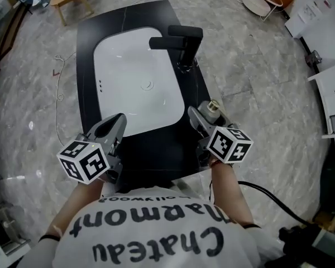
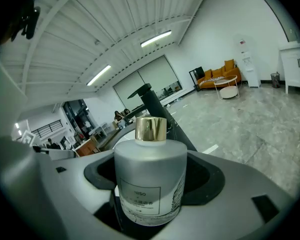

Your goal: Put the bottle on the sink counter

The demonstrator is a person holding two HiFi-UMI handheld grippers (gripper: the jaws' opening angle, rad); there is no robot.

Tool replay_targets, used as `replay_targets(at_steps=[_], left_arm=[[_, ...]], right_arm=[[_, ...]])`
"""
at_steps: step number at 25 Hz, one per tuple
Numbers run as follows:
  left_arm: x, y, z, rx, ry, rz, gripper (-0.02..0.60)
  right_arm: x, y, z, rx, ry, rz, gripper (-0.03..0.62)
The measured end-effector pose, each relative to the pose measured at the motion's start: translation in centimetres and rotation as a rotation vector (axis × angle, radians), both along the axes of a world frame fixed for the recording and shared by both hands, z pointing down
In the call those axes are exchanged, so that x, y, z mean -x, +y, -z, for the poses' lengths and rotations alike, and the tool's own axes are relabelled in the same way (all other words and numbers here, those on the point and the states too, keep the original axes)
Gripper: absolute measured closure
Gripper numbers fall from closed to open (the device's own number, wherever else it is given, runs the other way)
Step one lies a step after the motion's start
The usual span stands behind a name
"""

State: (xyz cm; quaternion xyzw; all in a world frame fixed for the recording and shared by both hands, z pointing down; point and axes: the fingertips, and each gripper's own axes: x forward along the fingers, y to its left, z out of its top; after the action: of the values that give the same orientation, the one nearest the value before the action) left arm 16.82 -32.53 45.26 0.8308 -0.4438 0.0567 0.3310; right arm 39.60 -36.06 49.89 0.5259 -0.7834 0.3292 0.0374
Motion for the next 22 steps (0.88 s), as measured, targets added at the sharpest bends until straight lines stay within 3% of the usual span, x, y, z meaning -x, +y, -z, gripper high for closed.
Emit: replay_targets(at_steps=[8, 16, 22], left_arm=[[1.8, 0.5, 0.5, -0.009, -0.006, 0.05, 0.566], [2.1, 0.3, 0.5, 0.001, -0.007, 0.039, 0.566], [1.3, 0.1, 0.4, 0.001, 0.02, 0.008, 0.566]], right_arm=[[0.2, -1.2, -1.9, 0.008, 0.11, 0.018, 0.25], [1.0, -1.6, -2.0, -0.022, 0.281, 0.07, 0.25], [0.8, -1.5, -2.3, 0.018, 0.243, 0.056, 0.25]])
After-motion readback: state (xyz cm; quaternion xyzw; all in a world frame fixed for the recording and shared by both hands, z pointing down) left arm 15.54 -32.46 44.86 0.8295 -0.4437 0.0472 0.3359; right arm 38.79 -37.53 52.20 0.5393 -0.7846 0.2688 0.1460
